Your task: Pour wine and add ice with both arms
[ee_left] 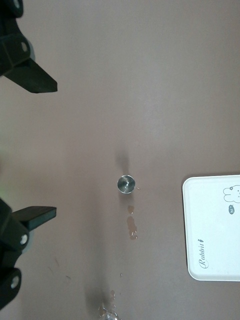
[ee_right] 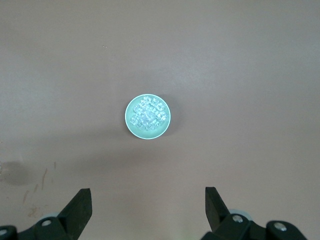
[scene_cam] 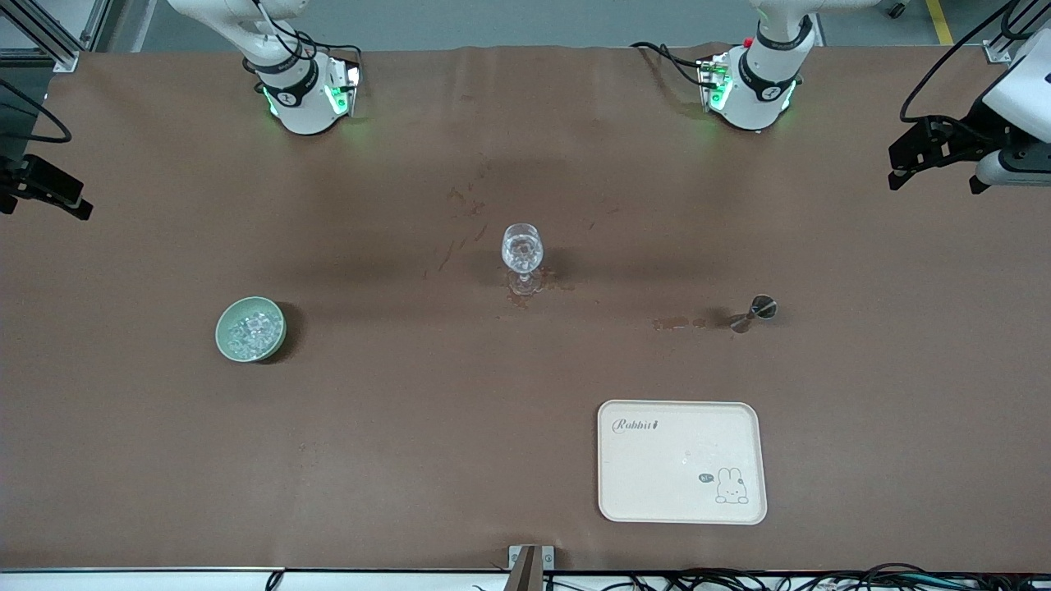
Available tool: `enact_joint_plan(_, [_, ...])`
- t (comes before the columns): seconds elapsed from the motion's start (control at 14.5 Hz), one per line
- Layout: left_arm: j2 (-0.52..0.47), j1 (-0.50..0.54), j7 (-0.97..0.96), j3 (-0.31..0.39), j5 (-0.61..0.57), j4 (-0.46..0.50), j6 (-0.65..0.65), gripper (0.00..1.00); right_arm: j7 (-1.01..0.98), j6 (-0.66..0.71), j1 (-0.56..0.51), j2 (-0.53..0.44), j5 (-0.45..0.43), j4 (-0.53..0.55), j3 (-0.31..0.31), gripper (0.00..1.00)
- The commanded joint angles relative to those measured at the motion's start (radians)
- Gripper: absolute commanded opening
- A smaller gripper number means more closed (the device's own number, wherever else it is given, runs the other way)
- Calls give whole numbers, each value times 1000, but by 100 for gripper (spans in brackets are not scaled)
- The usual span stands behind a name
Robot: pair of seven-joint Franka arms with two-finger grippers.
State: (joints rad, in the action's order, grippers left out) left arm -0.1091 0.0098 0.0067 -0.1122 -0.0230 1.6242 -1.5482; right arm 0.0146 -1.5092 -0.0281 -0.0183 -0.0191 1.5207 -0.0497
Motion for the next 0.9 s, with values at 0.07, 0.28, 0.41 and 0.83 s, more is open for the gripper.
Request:
enact_joint_plan(0.07, [19, 1, 15, 0, 11, -27, 20, 100, 8, 11, -9, 0, 16, -8, 2, 100])
enact_joint_plan(0.28, [63, -1, -4, -1, 2, -85, 19, 100, 8, 11, -12, 0, 16, -7, 2, 100])
enact_joint_plan(0.41, [110, 4, 6, 2, 2, -115, 20, 100, 8, 12, -10, 0, 16, -7, 2, 100])
enact_joint_plan(0.83, [242, 149, 9, 11, -22, -118, 10, 100, -5, 9, -15, 1, 16, -8, 1, 100])
